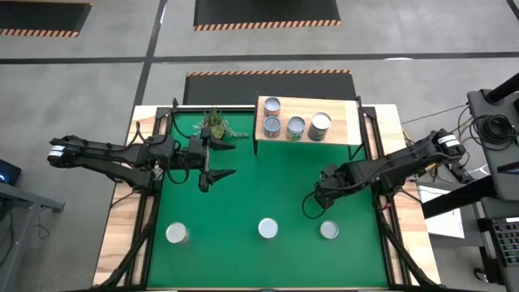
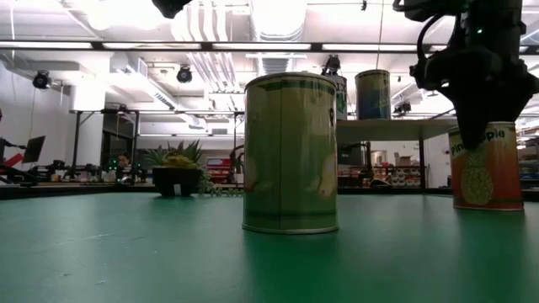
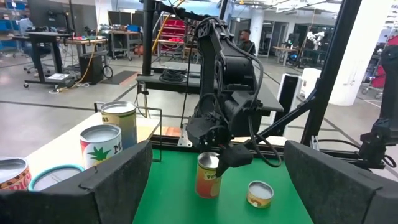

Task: Pick and place cans onto a shelf
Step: Put the canned pineapples on the shelf

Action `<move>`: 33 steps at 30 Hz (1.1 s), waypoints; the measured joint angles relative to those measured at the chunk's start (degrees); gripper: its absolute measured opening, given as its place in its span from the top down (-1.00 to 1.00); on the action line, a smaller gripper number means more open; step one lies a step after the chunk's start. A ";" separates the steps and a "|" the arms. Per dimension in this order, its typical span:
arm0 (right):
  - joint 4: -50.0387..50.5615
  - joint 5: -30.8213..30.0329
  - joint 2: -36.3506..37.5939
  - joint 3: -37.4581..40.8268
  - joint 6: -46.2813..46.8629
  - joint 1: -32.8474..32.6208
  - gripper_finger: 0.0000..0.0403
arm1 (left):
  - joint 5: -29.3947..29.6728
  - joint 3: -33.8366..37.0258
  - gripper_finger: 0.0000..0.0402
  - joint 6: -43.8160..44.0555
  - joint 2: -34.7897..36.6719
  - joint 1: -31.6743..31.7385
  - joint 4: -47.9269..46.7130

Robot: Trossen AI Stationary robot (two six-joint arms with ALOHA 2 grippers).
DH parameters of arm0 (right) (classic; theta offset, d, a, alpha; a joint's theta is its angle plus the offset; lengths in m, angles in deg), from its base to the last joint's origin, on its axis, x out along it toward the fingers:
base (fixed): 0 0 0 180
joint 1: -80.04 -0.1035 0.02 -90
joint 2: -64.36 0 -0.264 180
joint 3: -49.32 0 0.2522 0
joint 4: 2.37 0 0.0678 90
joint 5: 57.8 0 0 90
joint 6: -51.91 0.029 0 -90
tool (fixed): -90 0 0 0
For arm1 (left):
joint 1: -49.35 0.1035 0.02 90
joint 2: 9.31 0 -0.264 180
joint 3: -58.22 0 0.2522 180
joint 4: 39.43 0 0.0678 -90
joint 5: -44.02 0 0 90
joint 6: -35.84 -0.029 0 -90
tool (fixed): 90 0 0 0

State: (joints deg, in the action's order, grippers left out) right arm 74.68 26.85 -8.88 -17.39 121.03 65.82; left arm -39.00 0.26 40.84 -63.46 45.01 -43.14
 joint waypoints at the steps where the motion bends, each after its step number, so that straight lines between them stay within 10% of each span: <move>1: -0.04 0.31 0.06 0.00 -0.06 0.13 -0.49 | 0.00 0.00 -0.72 0.00 0.00 -0.02 0.02; 13: -0.07 4.24 2.41 -8.83 -3.89 0.37 -0.56 | 0.00 0.00 -0.72 -0.96 0.00 0.00 0.05; 33: 19.26 -16.54 -19.77 -66.10 -41.07 7.83 -0.54 | 3.62 0.00 -0.72 -4.50 0.13 0.09 1.53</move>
State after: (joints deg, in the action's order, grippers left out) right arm 93.94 10.31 -28.65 -83.49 79.96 73.65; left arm -35.38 0.26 36.33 -63.33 45.10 -41.62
